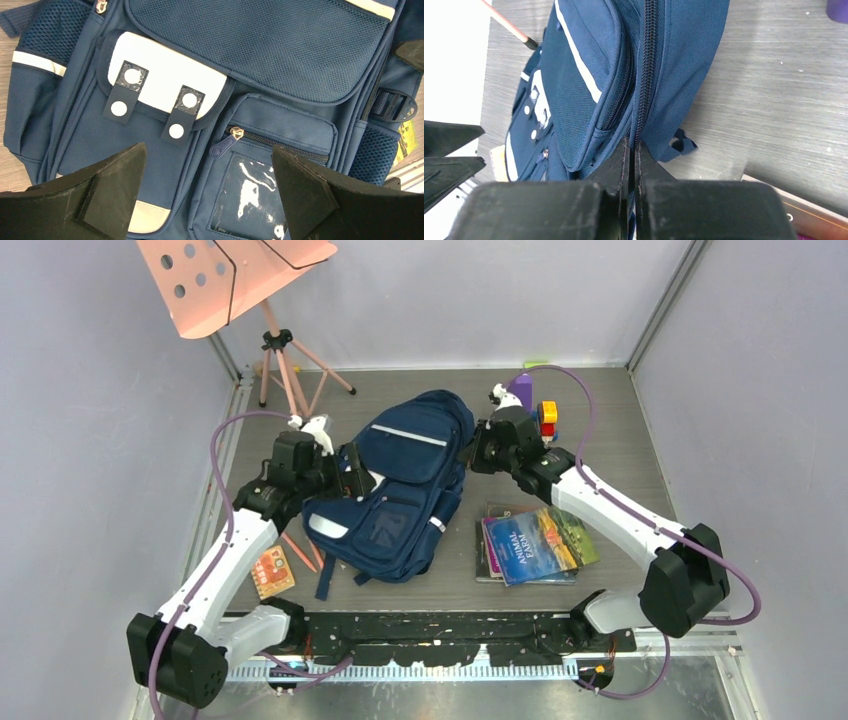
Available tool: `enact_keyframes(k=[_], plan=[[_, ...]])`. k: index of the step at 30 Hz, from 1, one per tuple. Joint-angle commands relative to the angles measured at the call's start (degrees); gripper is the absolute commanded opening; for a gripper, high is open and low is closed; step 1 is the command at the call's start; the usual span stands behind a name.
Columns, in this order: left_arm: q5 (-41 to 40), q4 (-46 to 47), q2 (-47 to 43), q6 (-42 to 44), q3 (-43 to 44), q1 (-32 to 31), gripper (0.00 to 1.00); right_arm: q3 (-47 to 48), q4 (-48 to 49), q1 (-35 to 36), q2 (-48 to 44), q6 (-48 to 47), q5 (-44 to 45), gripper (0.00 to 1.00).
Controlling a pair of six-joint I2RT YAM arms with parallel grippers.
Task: Pack the student bag
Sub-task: Adjust the student bag at the center of the board.
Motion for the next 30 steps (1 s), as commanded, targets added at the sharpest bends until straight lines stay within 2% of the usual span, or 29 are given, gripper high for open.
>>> enact_keyframes(k=[1, 3, 4, 6, 8, 11, 13, 20, 24, 27, 29, 30], plan=[[0.53, 0.80, -0.49, 2.31, 2.44, 0.27, 1.00, 1.88, 1.55, 1.93, -3.99, 0.63, 2.90, 0.01], [-1.22, 2.19, -0.34, 3.62, 1.62, 1.32, 1.00, 1.66, 1.08, 2.13, -5.34, -0.26, 3.29, 0.01], [0.02, 4.09, 0.26, 1.55, 0.55, 4.02, 1.00, 1.46, 0.72, 2.12, -5.81, -1.90, 4.87, 0.01], [9.69, 11.46, 2.48, -5.75, -2.86, 12.13, 1.00, 0.91, -0.47, 1.80, -6.58, -5.35, 11.37, 0.01], [13.97, 17.99, 5.38, -10.26, -5.05, 16.89, 1.00, 0.28, -1.59, -0.80, -5.52, -7.60, 15.39, 0.00], [10.91, 18.63, 8.92, -8.27, -4.04, 17.32, 1.00, -0.20, -1.93, -7.14, -1.92, -8.97, 10.70, 0.01], [9.14, 17.68, 10.10, -6.31, -3.71, 17.32, 1.00, 0.03, -1.44, -8.41, 0.13, -10.39, 9.52, 0.01], [7.03, 19.77, 12.45, -3.93, -9.08, 17.32, 1.00, 4.03, -0.55, -8.67, 6.92, -12.56, 8.66, 0.01], [7.95, 23.29, 17.74, -3.63, -10.92, 17.23, 0.98, 4.38, 0.46, -8.62, 8.15, -11.69, 6.11, 0.01], [5.28, 23.65, 23.45, -2.06, -9.31, 17.23, 0.93, 4.07, 0.57, -8.64, 8.30, -11.30, 5.80, 0.01], [4.61, 23.07, 27.06, -1.60, -7.43, 17.25, 0.79, 3.89, 0.49, -8.63, 8.18, -11.41, 5.59, 0.01], [6.30, 23.96, 28.39, -1.81, -6.89, 17.23, 0.66, 3.83, 0.49, -8.63, 8.08, -11.48, 5.53, 0.01]])
